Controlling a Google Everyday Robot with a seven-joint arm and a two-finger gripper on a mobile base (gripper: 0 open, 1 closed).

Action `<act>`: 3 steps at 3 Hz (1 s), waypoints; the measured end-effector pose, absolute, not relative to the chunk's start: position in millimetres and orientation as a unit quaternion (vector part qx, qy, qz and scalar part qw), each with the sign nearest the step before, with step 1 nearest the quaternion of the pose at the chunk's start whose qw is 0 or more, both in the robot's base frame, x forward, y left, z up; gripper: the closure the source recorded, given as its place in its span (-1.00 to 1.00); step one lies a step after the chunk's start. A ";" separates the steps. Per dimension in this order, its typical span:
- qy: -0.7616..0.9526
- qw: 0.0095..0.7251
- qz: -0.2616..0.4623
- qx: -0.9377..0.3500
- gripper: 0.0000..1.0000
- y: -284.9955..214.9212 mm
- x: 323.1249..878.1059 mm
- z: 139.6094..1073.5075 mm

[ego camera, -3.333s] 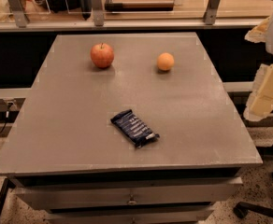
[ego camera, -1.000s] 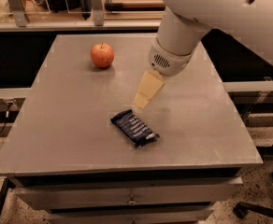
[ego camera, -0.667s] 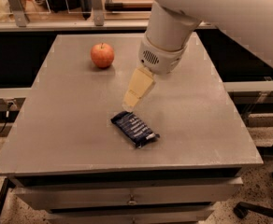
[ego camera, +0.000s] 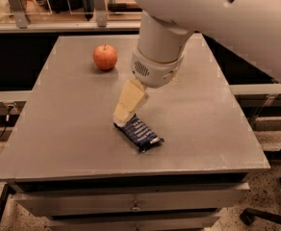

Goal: Pick rxbar blueberry

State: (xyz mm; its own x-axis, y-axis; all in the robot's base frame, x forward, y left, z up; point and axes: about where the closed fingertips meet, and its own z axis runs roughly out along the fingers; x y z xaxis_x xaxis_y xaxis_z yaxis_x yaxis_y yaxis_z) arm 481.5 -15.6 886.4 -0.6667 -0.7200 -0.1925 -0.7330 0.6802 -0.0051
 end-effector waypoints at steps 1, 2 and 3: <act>0.913 0.089 0.037 -0.396 -1.00 -14.6 479.4 885.0; 0.914 0.086 0.029 -0.396 -1.00 -9.0 472.5 872.0; 0.916 0.083 0.010 -0.393 -1.00 -4.2 466.8 855.4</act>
Offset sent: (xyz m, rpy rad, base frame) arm -0.0161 0.0119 -0.0344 -0.0394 0.0161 -0.0101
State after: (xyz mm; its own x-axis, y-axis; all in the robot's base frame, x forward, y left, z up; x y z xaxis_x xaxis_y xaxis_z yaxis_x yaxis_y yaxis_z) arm 466.8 -4.2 855.4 -0.6780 -0.7173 -0.1606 -0.7208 0.6917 -0.0461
